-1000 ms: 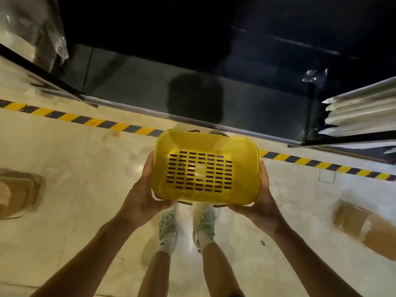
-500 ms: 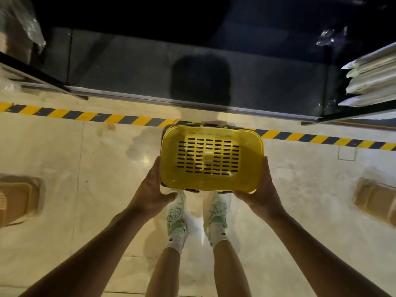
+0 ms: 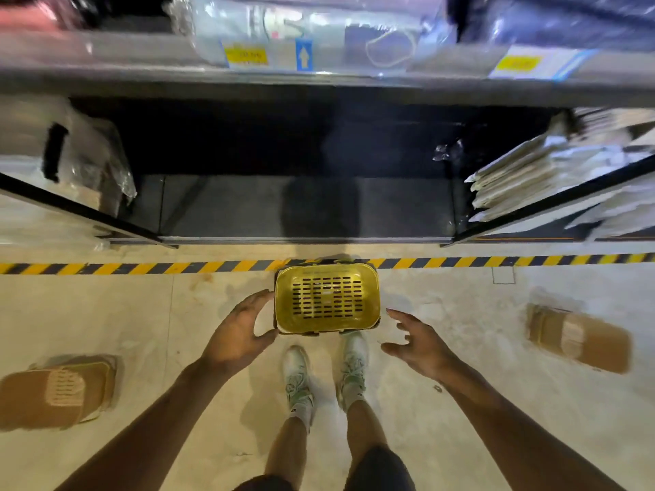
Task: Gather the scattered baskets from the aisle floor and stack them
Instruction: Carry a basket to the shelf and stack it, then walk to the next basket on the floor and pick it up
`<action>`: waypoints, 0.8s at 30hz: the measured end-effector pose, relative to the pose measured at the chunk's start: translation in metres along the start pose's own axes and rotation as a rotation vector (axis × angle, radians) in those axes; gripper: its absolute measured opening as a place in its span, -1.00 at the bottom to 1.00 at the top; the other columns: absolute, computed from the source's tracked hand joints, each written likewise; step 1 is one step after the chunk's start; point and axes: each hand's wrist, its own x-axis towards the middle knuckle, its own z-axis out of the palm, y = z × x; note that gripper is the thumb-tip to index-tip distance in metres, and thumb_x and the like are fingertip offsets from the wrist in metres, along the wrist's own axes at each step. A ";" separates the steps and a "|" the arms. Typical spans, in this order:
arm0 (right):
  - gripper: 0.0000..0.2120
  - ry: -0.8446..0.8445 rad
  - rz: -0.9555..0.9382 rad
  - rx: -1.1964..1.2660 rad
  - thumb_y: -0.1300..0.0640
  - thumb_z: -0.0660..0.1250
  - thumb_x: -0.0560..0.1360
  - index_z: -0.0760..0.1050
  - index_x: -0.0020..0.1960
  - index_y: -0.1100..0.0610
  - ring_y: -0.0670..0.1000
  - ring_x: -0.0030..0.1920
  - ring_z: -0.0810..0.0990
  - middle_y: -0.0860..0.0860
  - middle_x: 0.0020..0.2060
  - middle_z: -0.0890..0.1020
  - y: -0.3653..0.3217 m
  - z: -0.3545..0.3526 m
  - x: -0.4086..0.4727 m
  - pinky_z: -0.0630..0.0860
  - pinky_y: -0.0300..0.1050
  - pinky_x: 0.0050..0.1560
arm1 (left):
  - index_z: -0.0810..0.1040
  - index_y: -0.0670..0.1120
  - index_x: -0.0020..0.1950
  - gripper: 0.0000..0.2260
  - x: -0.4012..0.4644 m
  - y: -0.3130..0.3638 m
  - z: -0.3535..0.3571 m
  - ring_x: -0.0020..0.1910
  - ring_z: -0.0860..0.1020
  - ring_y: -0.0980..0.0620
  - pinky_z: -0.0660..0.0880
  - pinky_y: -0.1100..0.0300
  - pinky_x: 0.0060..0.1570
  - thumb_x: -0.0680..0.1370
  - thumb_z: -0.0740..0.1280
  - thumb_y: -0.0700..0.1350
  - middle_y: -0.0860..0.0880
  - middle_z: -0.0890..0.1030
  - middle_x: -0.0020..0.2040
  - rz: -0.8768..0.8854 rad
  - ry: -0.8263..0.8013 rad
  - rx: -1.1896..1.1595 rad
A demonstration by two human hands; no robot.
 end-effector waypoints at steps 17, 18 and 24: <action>-0.33 0.392 -0.039 -0.085 -0.13 0.39 0.57 0.24 0.59 0.00 0.02 0.57 0.21 -0.04 0.60 0.22 0.019 -0.092 -0.249 0.22 -0.06 0.54 | 0.35 0.02 0.58 -0.33 -0.070 0.201 -0.098 0.64 0.11 -0.09 0.12 -0.05 0.59 0.52 0.46 0.15 -0.02 0.22 0.63 0.547 -0.070 0.540; -0.32 0.414 -0.029 -0.104 -0.16 0.37 0.57 0.23 0.59 0.00 0.03 0.58 0.20 -0.04 0.60 0.21 0.031 -0.099 -0.255 0.20 -0.06 0.55 | 0.33 0.02 0.59 -0.32 -0.070 0.220 -0.091 0.64 0.08 -0.09 0.09 -0.02 0.60 0.53 0.43 0.19 -0.02 0.19 0.64 0.575 -0.089 0.565; -0.25 0.500 0.060 -0.115 -0.30 0.30 0.56 0.15 0.63 -0.05 -0.03 0.62 0.07 -0.09 0.63 0.11 0.127 -0.145 -0.305 0.10 -0.09 0.56 | 0.19 0.09 0.63 -0.29 -0.079 0.341 -0.014 0.66 -0.05 -0.02 -0.03 0.04 0.59 0.56 0.32 0.29 0.06 0.07 0.66 0.688 -0.180 0.632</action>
